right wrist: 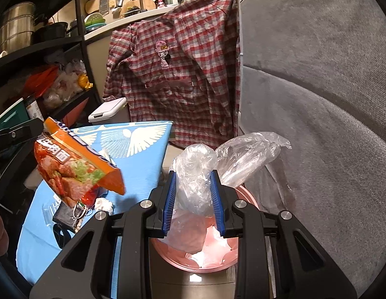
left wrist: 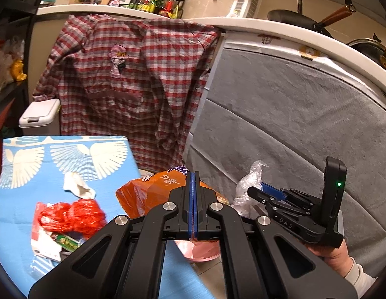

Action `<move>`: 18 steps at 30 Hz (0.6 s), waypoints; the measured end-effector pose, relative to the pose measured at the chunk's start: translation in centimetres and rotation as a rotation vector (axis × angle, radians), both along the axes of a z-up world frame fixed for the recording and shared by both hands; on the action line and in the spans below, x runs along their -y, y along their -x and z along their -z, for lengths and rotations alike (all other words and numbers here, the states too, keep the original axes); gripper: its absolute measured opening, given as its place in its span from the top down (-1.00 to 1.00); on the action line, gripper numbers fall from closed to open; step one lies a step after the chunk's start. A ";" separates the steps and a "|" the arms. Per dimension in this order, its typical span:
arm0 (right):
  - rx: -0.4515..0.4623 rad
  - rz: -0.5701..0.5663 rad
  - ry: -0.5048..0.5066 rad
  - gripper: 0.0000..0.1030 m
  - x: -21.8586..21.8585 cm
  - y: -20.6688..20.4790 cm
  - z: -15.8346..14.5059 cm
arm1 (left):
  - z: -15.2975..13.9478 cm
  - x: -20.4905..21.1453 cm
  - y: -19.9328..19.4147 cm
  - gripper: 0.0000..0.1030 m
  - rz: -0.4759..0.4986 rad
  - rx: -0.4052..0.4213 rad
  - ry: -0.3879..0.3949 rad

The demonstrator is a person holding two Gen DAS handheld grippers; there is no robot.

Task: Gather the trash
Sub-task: 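Carry the orange bag and clear bags over the pink bucket with both grippers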

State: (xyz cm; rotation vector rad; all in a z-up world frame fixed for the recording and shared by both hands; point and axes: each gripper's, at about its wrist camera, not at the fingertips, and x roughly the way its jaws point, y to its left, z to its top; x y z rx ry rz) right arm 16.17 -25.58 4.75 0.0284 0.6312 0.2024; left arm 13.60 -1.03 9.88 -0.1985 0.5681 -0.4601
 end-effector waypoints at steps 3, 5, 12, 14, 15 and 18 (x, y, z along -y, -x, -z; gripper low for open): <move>-0.003 0.010 0.007 0.45 0.3 -0.2 0.2 | 0.5 1.2 -0.8 1.00 0.019 -0.012 -0.009; -0.004 0.020 0.013 0.45 0.6 -0.4 0.4 | 1.0 1.9 -1.3 1.00 0.030 -0.019 -0.019; -0.007 0.047 0.030 0.45 1.2 -0.9 0.7 | 2.2 3.3 -2.9 1.00 0.054 -0.047 -0.029; -0.008 0.049 0.037 0.45 1.1 -1.1 0.8 | 2.5 3.7 -3.2 1.00 0.061 -0.056 -0.032; -0.009 0.050 0.041 0.45 1.1 -1.1 0.8 | 2.7 3.9 -3.4 1.00 0.065 -0.060 -0.035; -0.012 0.055 0.053 0.44 1.0 -1.3 1.0 | 3.4 4.6 -4.0 1.00 0.074 -0.074 -0.045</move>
